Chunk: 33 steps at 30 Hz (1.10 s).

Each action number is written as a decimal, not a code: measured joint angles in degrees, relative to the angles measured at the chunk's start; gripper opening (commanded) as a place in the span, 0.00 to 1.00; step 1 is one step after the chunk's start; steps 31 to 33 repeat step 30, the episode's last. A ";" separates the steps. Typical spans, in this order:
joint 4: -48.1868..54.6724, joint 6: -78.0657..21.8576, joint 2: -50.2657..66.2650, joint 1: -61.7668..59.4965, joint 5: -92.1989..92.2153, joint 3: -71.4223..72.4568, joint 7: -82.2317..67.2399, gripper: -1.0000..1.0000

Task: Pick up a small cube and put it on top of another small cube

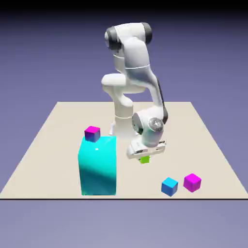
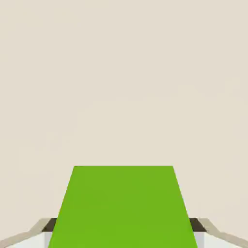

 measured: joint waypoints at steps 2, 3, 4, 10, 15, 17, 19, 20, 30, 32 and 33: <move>0.56 -4.38 -4.15 -1.38 3.01 2.23 -2.11 0.00; 0.72 -5.61 -5.32 -1.77 3.85 2.86 -2.70 0.00; 0.72 -5.62 -5.32 -1.76 3.85 2.86 -2.70 0.00; 13.00 -9.29 0.34 7.02 -5.65 -2.37 -17.65 0.00; 23.24 -12.35 5.06 14.34 -13.60 -6.71 -30.09 0.00; 27.33 -13.58 6.94 17.27 -16.78 -8.45 -35.07 0.00; 31.43 -14.80 8.83 20.20 -19.97 -10.19 -40.05 0.00; 33.48 -15.41 9.77 21.66 -21.56 -11.06 -42.53 0.00; 36.97 -9.35 18.35 24.63 -29.56 -15.59 -45.15 1.00; 36.97 -9.35 18.35 24.63 -29.56 -15.59 -45.15 1.00; 36.97 -9.35 18.35 24.63 -29.56 -15.59 -45.15 1.00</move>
